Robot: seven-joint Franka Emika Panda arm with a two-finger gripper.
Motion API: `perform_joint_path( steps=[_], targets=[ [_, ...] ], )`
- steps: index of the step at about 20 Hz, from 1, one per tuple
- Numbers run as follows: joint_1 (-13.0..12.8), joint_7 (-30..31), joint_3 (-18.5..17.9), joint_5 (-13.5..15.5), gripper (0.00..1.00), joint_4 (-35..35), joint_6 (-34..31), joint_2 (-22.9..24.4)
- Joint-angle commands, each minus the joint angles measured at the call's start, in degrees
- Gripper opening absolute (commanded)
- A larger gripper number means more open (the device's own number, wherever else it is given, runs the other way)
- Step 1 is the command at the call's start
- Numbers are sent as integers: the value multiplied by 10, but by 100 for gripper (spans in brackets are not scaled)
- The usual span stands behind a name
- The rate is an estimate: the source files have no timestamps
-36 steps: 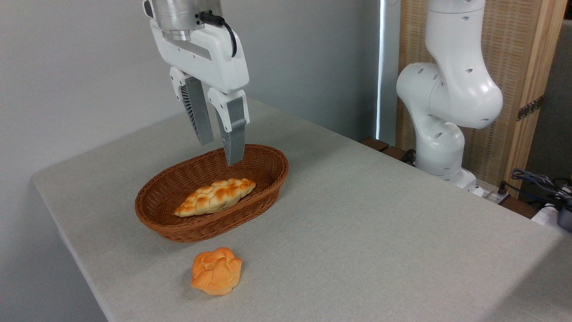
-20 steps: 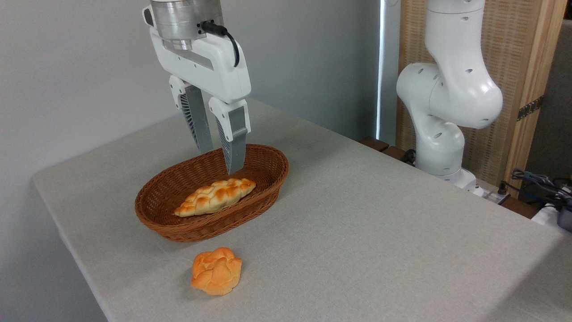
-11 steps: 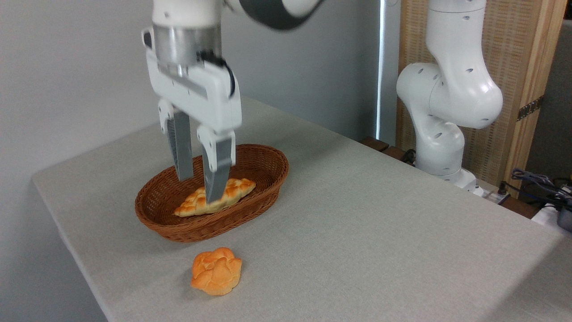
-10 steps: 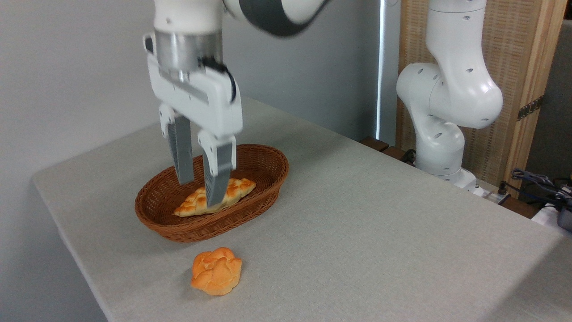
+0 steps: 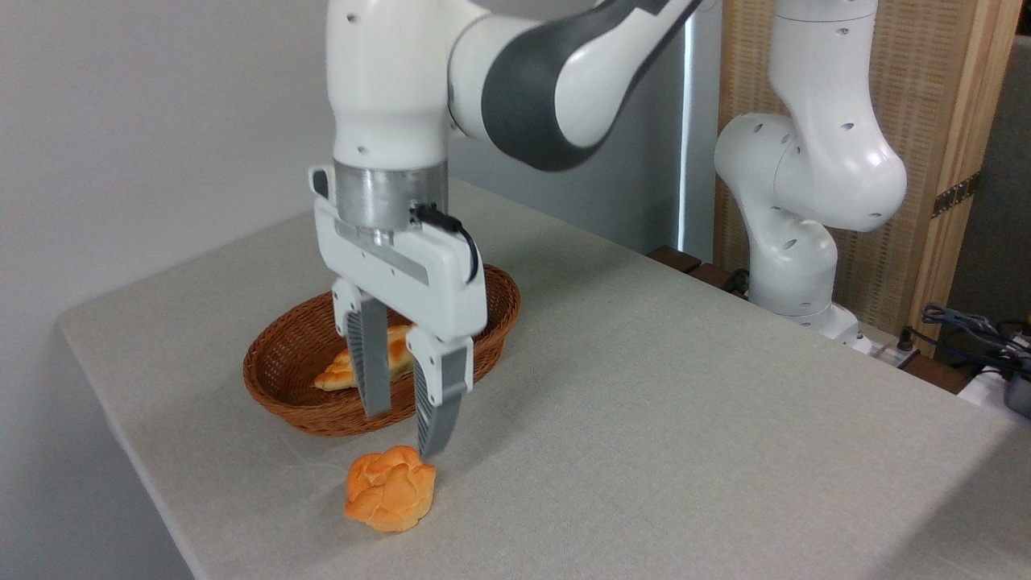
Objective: Put bread into the basket
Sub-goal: 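Lower the gripper onto the orange roll and close the fingers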
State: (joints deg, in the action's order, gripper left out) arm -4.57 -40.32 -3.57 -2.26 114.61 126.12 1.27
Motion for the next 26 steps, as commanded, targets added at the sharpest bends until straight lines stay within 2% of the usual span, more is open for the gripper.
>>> perform_joint_path(
  steps=[1, 4, 7, 26],
  targets=[
    [-2, -5, -4, -13, 100, 38, 54, -1],
    [-2, 0, -2, 1, 100, 43, 68, -2],
    [-2, -1, -2, 62, 100, 43, 69, -4],
    [-2, -4, 2, 66, 100, 60, 125, -29]
  ],
)
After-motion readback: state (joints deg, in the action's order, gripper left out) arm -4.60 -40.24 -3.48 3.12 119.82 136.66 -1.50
